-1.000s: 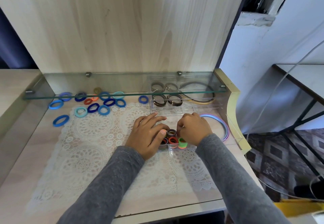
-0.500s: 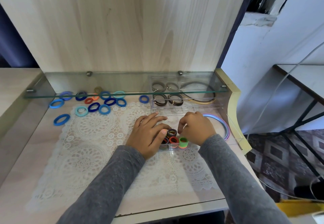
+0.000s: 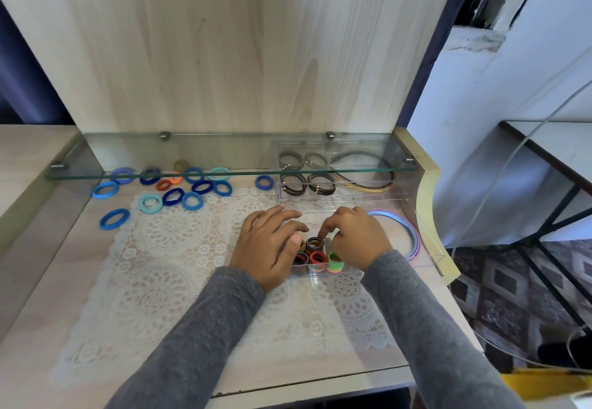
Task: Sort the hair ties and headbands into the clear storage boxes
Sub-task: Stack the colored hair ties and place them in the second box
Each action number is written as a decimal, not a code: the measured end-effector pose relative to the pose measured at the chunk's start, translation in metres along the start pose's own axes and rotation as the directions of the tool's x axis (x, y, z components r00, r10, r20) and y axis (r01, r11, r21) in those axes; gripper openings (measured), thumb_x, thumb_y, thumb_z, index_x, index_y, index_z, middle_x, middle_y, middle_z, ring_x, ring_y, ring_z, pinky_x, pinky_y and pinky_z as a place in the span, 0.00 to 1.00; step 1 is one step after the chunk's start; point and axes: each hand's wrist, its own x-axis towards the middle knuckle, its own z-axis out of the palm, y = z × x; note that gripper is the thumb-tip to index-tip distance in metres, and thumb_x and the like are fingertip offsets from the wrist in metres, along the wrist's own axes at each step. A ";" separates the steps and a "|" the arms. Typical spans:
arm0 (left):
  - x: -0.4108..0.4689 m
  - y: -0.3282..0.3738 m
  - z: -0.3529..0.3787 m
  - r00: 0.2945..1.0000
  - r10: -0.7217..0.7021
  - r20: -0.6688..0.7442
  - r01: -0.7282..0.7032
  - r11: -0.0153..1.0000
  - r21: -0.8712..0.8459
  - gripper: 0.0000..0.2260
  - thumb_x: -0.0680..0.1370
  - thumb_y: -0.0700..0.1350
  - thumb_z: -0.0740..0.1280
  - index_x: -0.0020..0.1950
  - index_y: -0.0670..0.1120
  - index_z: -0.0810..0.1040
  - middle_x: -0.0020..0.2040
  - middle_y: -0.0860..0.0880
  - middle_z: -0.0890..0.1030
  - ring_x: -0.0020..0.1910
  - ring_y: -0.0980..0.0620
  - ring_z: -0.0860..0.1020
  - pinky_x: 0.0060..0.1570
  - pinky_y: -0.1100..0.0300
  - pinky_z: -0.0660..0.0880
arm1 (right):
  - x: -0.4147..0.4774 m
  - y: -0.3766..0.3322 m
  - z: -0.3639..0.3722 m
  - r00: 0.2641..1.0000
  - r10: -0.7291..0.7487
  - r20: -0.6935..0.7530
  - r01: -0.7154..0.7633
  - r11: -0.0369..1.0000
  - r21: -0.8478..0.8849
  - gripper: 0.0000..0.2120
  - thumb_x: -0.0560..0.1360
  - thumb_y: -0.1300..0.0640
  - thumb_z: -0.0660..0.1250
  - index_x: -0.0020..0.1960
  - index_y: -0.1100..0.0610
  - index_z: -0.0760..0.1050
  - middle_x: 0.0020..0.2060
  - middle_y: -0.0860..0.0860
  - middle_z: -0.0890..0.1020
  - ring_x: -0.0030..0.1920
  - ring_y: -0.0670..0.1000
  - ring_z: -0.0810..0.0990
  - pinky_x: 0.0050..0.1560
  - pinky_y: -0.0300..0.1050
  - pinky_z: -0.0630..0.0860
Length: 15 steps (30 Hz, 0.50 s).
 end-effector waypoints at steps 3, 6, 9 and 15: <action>0.000 0.003 -0.005 0.990 -0.023 -0.141 0.025 1.000 0.010 0.19 0.79 0.52 0.50 0.53 0.52 0.80 0.57 0.56 0.79 0.61 0.55 0.73 0.61 0.54 0.64 | 0.000 0.000 0.003 0.999 0.021 -0.028 -0.020 1.000 0.020 0.15 0.72 0.62 0.62 0.54 0.47 0.79 0.56 0.48 0.77 0.57 0.52 0.69 0.57 0.50 0.70; -0.001 0.005 -0.012 0.953 -0.072 -0.293 0.076 0.997 0.001 0.16 0.77 0.49 0.53 0.50 0.50 0.80 0.53 0.55 0.80 0.54 0.55 0.76 0.54 0.54 0.69 | 0.000 -0.005 0.008 0.992 0.033 -0.125 -0.028 0.999 0.041 0.19 0.70 0.65 0.60 0.55 0.49 0.78 0.55 0.48 0.77 0.56 0.52 0.70 0.56 0.49 0.71; -0.004 -0.001 -0.020 0.926 -0.140 -0.350 0.160 0.987 0.029 0.13 0.76 0.48 0.56 0.50 0.50 0.80 0.52 0.54 0.81 0.52 0.54 0.77 0.53 0.57 0.68 | 0.001 -0.018 0.016 0.960 0.022 -0.280 0.008 0.994 0.106 0.18 0.70 0.65 0.59 0.55 0.52 0.78 0.54 0.49 0.77 0.56 0.53 0.71 0.56 0.49 0.71; -0.021 -0.027 -0.042 0.894 -0.235 -0.382 0.306 0.943 0.135 0.13 0.73 0.46 0.58 0.52 0.50 0.79 0.54 0.53 0.81 0.54 0.53 0.77 0.54 0.57 0.68 | 0.009 -0.068 0.037 0.870 -0.111 -0.481 0.247 0.942 0.229 0.14 0.70 0.60 0.59 0.53 0.56 0.78 0.48 0.50 0.78 0.49 0.52 0.76 0.47 0.49 0.77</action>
